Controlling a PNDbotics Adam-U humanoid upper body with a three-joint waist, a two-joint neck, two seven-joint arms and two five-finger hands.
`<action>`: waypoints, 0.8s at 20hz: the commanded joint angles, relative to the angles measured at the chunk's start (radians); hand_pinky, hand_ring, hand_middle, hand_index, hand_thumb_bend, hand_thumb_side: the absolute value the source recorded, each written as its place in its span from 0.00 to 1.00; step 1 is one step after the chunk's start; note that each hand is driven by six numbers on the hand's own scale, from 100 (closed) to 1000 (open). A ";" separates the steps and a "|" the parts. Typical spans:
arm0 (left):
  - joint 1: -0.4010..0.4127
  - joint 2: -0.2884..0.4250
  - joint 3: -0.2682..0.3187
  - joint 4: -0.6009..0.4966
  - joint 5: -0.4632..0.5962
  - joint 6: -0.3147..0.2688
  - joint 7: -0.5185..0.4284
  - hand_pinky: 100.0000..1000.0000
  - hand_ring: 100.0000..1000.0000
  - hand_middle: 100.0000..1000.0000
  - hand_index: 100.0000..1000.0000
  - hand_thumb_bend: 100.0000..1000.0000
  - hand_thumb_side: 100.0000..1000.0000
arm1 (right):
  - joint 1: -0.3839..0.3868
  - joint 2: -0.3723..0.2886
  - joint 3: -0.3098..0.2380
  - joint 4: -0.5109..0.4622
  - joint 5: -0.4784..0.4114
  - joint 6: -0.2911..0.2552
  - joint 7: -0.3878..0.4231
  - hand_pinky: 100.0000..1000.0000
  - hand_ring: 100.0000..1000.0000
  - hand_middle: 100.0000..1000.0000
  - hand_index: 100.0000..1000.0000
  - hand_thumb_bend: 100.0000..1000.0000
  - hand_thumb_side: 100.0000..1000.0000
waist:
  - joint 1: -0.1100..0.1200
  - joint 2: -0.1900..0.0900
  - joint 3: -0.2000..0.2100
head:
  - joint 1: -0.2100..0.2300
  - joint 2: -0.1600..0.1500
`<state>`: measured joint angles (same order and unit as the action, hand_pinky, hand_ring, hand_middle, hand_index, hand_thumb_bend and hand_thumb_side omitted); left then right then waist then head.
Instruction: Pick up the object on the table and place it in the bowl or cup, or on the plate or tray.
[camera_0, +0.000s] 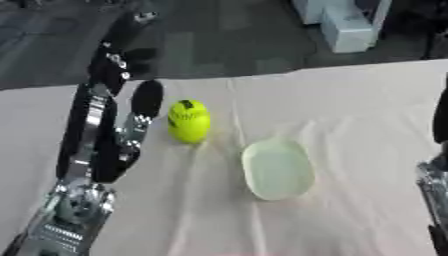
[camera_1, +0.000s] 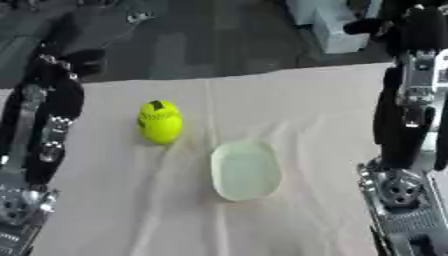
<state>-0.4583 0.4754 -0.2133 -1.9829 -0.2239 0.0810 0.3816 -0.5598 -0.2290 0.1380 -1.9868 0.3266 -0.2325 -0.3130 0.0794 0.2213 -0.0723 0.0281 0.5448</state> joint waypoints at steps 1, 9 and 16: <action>-0.026 0.090 0.008 -0.017 0.072 0.083 0.010 0.72 0.82 1.00 0.98 0.56 0.84 | -0.003 -0.010 0.004 -0.013 0.001 0.003 0.004 0.53 0.82 0.89 0.93 0.00 1.00 | 0.001 -0.023 0.000 | 0.014 0.003; -0.071 0.191 0.001 0.046 0.162 0.210 -0.015 0.73 0.85 1.00 1.00 0.74 0.81 | -0.002 -0.010 0.011 -0.013 -0.002 0.003 0.014 0.53 0.82 0.89 0.93 0.00 1.00 | 0.006 -0.023 -0.009 | 0.017 0.009; -0.138 0.211 -0.027 0.204 0.278 0.170 -0.056 0.70 0.84 1.00 1.00 0.75 0.84 | -0.003 -0.009 0.015 -0.013 -0.004 0.003 0.020 0.53 0.82 0.89 0.93 0.00 1.00 | 0.005 -0.021 -0.016 | 0.017 0.016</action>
<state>-0.5788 0.6517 -0.2402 -1.7960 0.0325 0.2585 0.3359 -0.5594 -0.2291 0.1539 -1.9868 0.3262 -0.2288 -0.2983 0.0866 0.2193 -0.0890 0.0366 0.5568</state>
